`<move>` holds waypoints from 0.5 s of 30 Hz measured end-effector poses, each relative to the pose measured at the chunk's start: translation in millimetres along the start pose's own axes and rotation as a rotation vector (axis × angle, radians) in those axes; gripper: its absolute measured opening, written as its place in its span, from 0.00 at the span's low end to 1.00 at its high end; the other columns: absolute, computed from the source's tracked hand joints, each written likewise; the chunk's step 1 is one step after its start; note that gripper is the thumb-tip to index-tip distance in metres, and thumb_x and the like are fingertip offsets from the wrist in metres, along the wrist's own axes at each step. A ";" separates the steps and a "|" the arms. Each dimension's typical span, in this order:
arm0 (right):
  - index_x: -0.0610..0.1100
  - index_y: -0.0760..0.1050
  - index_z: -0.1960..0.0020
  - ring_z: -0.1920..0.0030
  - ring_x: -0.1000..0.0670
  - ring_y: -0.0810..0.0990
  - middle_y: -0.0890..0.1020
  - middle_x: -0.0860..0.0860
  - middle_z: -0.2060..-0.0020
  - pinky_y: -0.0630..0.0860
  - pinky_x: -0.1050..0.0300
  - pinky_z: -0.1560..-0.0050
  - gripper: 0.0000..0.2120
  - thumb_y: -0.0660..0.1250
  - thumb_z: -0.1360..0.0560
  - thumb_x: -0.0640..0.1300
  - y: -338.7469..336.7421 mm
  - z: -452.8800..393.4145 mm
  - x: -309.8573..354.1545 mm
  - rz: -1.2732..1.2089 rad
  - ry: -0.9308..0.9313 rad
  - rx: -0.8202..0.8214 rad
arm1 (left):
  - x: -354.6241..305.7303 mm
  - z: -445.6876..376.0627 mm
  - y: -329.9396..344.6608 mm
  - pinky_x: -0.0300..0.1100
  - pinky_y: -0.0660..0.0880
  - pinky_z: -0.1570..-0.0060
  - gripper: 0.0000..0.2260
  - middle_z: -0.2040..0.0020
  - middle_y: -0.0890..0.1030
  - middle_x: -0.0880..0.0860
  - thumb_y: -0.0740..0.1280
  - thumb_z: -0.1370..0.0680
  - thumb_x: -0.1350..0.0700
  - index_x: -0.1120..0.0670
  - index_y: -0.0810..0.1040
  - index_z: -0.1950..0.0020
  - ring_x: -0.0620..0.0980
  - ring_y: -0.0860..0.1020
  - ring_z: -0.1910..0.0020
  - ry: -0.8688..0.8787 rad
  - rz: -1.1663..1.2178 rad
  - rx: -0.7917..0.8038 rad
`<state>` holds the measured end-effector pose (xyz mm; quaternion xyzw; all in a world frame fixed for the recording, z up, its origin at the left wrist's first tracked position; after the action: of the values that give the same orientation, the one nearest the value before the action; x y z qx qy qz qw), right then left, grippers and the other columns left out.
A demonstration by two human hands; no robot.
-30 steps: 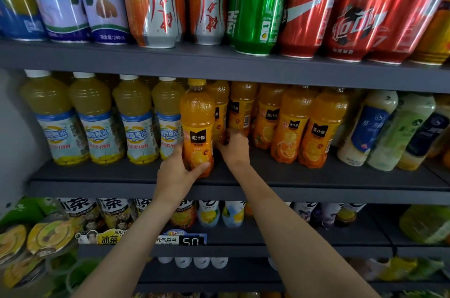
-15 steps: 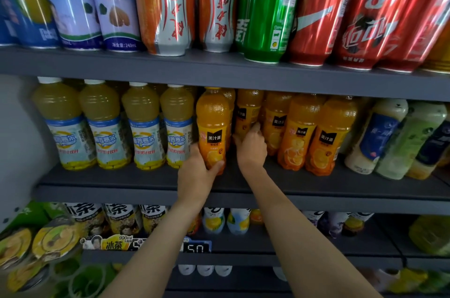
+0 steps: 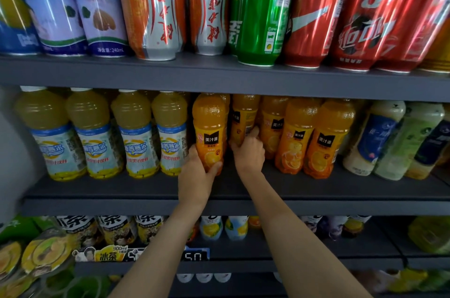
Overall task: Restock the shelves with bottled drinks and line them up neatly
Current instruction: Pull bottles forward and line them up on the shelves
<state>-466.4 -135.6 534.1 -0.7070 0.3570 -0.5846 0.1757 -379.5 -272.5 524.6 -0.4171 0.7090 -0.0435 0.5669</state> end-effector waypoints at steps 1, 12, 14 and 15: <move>0.38 0.60 0.32 0.43 0.40 0.78 0.76 0.40 0.42 0.77 0.47 0.47 0.28 0.67 0.26 0.45 0.9 -0.8 1.7 -0.007 0.004 -0.009 | 0.3 0.1 0.4 0.46 0.70 0.44 0.28 0.39 0.75 0.57 0.71 0.28 0.52 0.58 0.64 0.32 0.55 0.73 0.39 0.001 -0.001 0.003; 0.39 0.63 0.38 0.72 0.51 0.80 0.80 0.44 0.62 0.78 0.60 0.73 0.21 0.69 0.27 0.38 -8.6 0.5 -16.4 -0.256 -0.107 0.160 | 0.7 -0.7 0.8 0.45 0.70 0.44 0.28 0.38 0.74 0.56 0.70 0.27 0.51 0.57 0.64 0.31 0.54 0.73 0.39 0.028 -0.004 0.005; 0.39 0.60 0.35 0.73 0.53 0.78 0.79 0.45 0.62 0.75 0.65 0.77 0.24 0.68 0.26 0.36 -12.6 -0.1 -16.8 -0.301 -0.094 0.243 | 0.3 0.0 1.5 0.45 0.70 0.44 0.28 0.38 0.74 0.56 0.70 0.27 0.51 0.57 0.63 0.31 0.54 0.73 0.39 0.023 -0.005 0.006; 0.40 0.59 0.34 0.71 0.51 0.79 0.79 0.44 0.59 0.76 0.64 0.76 0.25 0.68 0.26 0.36 -14.2 1.3 -16.2 -0.314 -0.089 0.241 | 0.3 0.1 1.9 0.45 0.70 0.44 0.28 0.38 0.74 0.56 0.70 0.27 0.51 0.57 0.63 0.31 0.54 0.73 0.39 0.020 -0.006 0.008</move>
<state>-461.9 -114.6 531.9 -0.7531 0.1616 -0.6114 0.1812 -380.4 -271.4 523.4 -0.4164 0.7133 -0.0520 0.5613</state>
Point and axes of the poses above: each hand's wrist, its own z-axis away from the middle knuckle, its own y-axis out of the palm, x = y × z, the point moved 7 cm from there along -z, towards the middle knuckle
